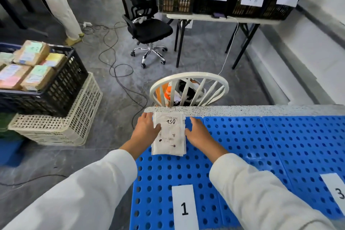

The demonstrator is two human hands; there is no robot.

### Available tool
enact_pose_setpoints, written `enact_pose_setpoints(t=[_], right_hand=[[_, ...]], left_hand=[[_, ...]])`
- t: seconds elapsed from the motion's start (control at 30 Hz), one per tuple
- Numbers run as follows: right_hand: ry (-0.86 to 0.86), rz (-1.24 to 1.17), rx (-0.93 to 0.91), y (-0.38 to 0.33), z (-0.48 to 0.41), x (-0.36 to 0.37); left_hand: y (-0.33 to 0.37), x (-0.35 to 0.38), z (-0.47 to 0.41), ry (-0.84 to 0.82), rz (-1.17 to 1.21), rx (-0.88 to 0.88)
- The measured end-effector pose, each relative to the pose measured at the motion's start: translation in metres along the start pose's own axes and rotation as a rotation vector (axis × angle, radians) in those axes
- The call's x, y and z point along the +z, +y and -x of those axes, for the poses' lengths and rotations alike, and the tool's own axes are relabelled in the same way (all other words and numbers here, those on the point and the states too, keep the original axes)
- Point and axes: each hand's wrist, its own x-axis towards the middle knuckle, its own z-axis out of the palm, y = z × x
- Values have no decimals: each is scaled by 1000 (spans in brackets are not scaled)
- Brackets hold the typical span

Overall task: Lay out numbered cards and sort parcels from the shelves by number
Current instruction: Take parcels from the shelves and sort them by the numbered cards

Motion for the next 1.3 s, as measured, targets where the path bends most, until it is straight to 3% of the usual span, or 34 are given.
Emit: enact_pose_setpoints(t=[0.17, 0.33, 0.43, 0.8, 1.3], right_hand=[[144, 177, -164, 1, 48, -71], [337, 339, -149, 29, 116, -135], [440, 343, -129, 62, 170, -173], [570, 336, 220, 242, 400, -261], [812, 162, 637, 408, 647, -255]], left_hand=[[77, -39, 25, 70, -254, 299], [180, -48, 79, 98, -459, 561], [241, -42, 122, 121, -463, 713], [415, 47, 302, 0, -487, 1057], [533, 206, 491, -183, -502, 1432]])
